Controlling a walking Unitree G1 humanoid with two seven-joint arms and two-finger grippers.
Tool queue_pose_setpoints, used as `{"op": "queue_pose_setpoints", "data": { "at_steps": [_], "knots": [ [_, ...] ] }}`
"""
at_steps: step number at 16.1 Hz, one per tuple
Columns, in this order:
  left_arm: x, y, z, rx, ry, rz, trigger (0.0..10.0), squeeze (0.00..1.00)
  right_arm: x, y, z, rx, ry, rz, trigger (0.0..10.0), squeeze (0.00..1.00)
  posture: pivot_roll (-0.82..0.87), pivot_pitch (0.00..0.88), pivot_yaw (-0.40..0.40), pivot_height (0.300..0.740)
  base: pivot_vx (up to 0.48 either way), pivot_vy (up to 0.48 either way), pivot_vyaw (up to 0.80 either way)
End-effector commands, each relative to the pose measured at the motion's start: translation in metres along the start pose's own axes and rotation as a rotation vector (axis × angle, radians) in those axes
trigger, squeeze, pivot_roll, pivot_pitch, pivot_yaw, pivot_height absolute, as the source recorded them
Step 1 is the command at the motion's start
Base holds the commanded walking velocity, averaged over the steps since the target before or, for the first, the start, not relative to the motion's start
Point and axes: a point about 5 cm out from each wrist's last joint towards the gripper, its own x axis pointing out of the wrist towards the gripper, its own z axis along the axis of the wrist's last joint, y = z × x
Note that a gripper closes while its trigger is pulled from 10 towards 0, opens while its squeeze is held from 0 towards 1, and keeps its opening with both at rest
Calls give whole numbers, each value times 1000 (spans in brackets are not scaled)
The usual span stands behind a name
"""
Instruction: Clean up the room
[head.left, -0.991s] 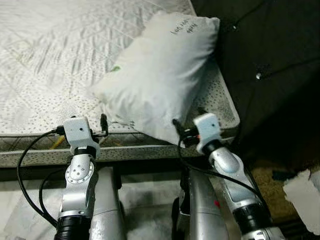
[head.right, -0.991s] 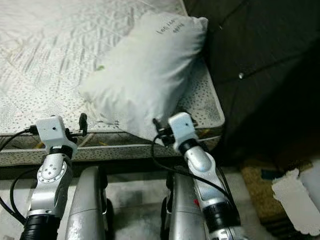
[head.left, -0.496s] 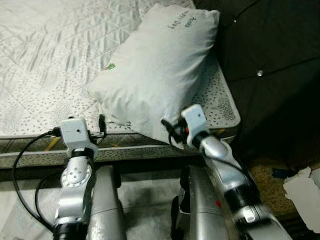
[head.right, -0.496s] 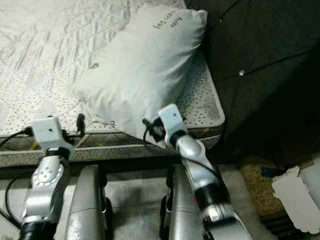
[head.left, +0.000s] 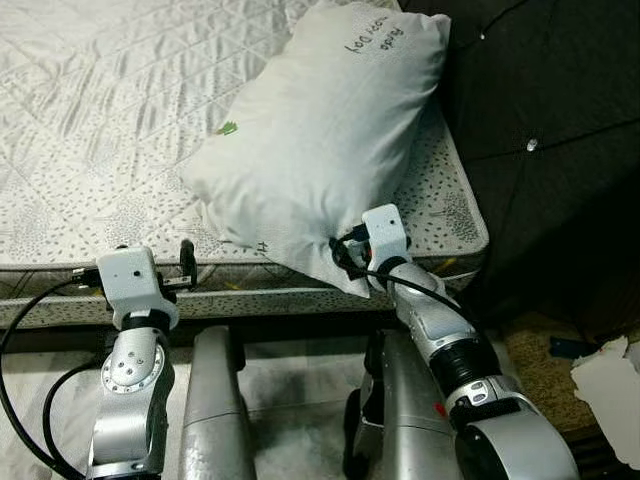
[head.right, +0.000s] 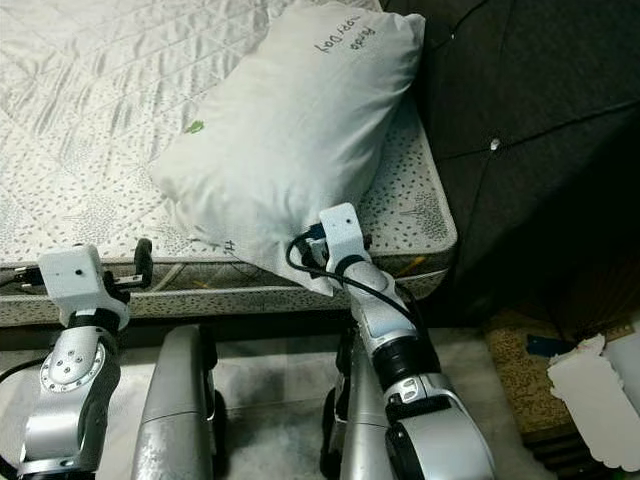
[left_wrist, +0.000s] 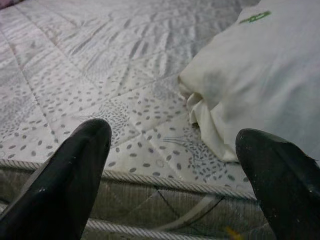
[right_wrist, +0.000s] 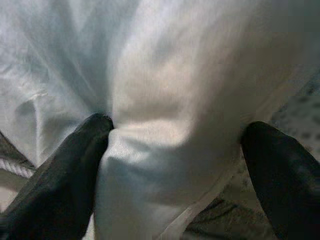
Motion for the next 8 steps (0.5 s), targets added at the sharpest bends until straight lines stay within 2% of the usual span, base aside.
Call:
{"op": "queue_pose_setpoints", "data": {
  "at_steps": [1,4,8],
  "knots": [
    [-3,-2,0,5,13,-16,10000,0,-2,3,-12,70,49,4,0,0,181,218,-20,538,0,0,0],
    [4,-8,2,1,16,-52,10000,0,1,12,-4,125,6,8,0,0,170,207,-9,538,0,0,0],
    [9,-15,1,-22,29,-91,10000,0,12,19,23,166,-76,-24,0,0,169,186,-19,538,0,0,0]
  ]
}}
